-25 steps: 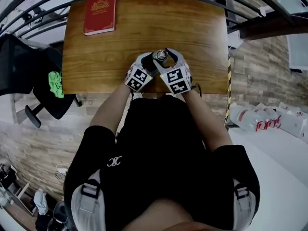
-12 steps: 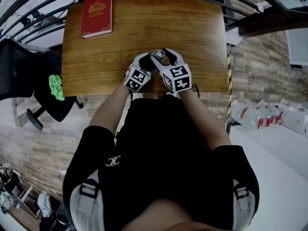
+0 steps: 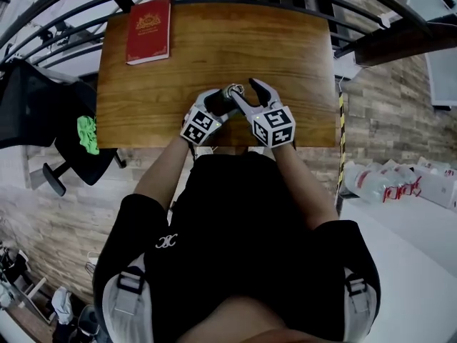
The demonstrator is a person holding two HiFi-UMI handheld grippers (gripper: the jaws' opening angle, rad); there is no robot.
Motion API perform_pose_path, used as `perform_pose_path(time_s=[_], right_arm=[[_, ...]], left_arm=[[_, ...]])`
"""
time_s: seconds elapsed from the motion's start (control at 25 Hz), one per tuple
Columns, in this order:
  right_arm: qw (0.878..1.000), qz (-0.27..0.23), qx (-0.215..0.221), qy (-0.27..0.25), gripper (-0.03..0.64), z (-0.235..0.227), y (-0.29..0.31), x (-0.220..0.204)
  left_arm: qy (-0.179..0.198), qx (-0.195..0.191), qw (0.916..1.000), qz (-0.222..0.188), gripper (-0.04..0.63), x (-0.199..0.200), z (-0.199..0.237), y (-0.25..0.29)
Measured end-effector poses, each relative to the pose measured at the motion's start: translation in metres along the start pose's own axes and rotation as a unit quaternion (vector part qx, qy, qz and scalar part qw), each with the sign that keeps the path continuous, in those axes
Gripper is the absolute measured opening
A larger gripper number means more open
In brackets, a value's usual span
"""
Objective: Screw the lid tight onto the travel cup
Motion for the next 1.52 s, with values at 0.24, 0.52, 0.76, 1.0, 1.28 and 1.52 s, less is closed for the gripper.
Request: perform_pose_path(time_s=[0.24, 0.52, 0.76, 1.0, 1.28, 1.52], right_arm=[[0.998, -0.051, -0.013, -0.018, 0.242, -0.018, -0.021, 0.024], [0.99, -0.128, -0.051, -0.038, 0.196, -0.036, -0.039, 0.066], [0.977, -0.169, -0.111, -0.066, 0.035, -0.056, -0.048, 0.105], [0.968, -0.194, -0.128, -0.096, 0.003, -0.063, -0.055, 0.143], [0.956, -0.218, -0.153, -0.119, 0.003, -0.066, -0.066, 0.18], [0.957, -0.23, -0.146, -0.105, 0.003, -0.064, -0.069, 0.184]], left_arm=[[-0.003, 0.066, 0.9968, -0.046, 0.312, 0.027, -0.003, -0.031], [-0.017, 0.235, 0.9642, -0.122, 0.104, 0.083, 0.002, -0.08], [-0.022, 0.363, 0.916, -0.169, 0.054, 0.149, 0.011, -0.118], [0.035, 0.417, 0.8886, -0.189, 0.054, 0.204, 0.004, -0.146], [0.052, 0.42, 0.8796, -0.218, 0.054, 0.245, -0.008, -0.157], [0.121, 0.429, 0.8767, -0.182, 0.054, 0.256, -0.021, -0.156]])
Point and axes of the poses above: the fingertips, and each gripper's own axes: y forward along the fingers, z to its left, x out of its top, the point moved 10 cm from there along -y, backward along the fingers, and after that the axes turned 14 degrees about -z, right-handed, at the moved point
